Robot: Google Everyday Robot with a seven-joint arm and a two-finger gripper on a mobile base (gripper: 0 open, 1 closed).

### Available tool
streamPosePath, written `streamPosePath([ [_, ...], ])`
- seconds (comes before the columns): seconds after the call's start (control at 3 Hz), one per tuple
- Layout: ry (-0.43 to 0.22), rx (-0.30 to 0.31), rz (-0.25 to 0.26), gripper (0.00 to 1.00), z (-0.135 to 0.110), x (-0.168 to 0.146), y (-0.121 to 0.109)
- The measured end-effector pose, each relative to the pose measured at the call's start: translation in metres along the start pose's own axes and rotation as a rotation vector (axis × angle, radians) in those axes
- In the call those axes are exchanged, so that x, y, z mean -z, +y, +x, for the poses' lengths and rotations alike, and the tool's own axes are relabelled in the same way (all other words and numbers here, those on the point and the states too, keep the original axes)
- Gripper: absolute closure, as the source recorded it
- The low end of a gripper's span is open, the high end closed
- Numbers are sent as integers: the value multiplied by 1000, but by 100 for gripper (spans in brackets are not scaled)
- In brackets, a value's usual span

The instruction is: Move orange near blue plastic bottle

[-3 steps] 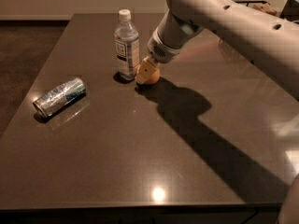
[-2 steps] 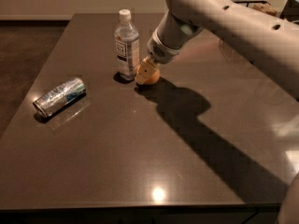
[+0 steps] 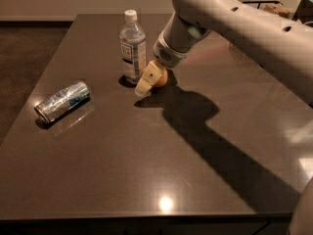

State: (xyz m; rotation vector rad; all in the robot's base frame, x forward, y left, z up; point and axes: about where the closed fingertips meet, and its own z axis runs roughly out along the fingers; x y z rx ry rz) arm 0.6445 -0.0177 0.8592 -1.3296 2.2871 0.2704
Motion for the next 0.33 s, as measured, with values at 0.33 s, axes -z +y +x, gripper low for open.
streamPosePath([
  [0.33,0,0,0,0,0,0,0],
])
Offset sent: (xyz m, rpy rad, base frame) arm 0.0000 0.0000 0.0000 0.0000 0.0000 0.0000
